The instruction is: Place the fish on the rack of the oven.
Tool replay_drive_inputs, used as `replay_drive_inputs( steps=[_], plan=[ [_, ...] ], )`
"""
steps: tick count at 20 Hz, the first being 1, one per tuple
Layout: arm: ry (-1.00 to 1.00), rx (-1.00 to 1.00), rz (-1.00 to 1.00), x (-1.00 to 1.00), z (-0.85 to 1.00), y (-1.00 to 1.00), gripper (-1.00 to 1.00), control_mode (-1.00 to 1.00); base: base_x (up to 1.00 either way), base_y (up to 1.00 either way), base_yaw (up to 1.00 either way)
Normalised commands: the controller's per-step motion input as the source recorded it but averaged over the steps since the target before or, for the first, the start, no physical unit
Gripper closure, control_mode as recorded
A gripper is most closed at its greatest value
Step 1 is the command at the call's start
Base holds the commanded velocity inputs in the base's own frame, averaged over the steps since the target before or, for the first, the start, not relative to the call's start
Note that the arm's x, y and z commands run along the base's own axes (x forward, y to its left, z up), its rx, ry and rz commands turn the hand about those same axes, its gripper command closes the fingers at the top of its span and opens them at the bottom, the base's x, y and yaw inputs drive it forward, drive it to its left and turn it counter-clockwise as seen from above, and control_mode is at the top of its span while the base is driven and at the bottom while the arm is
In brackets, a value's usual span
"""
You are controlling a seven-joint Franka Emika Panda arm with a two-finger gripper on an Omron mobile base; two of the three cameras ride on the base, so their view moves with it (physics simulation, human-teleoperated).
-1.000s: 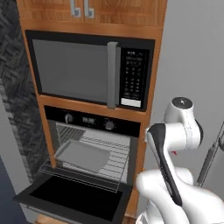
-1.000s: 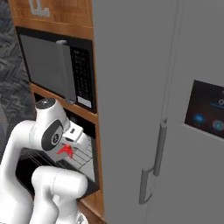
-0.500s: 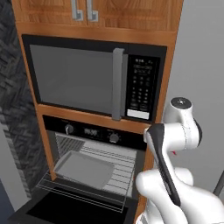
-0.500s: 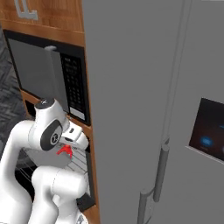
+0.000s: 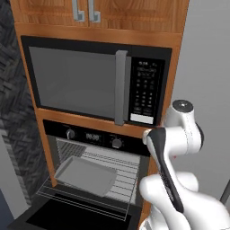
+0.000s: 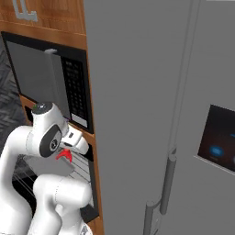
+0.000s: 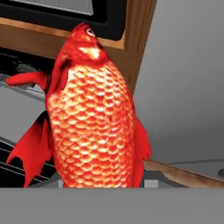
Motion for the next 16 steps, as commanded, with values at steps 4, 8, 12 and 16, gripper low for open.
replay_drive_inputs(
  steps=[4,8,12,16],
  plan=[
    [-0.16,0.00,-0.01,0.04,-0.54,1.00,1.00,-1.00,0.00,0.00,0.00],
    [-0.20,0.00,-0.01,0.00,-0.68,1.00,1.00,-1.00,0.00,0.00,0.00],
    [-0.19,0.01,-0.02,0.08,-0.93,1.00,1.00,-1.00,0.00,0.00,0.00],
    [-0.12,0.00,-0.06,0.35,-0.82,1.00,1.00,-1.00,0.00,0.00,0.00]
  ],
)
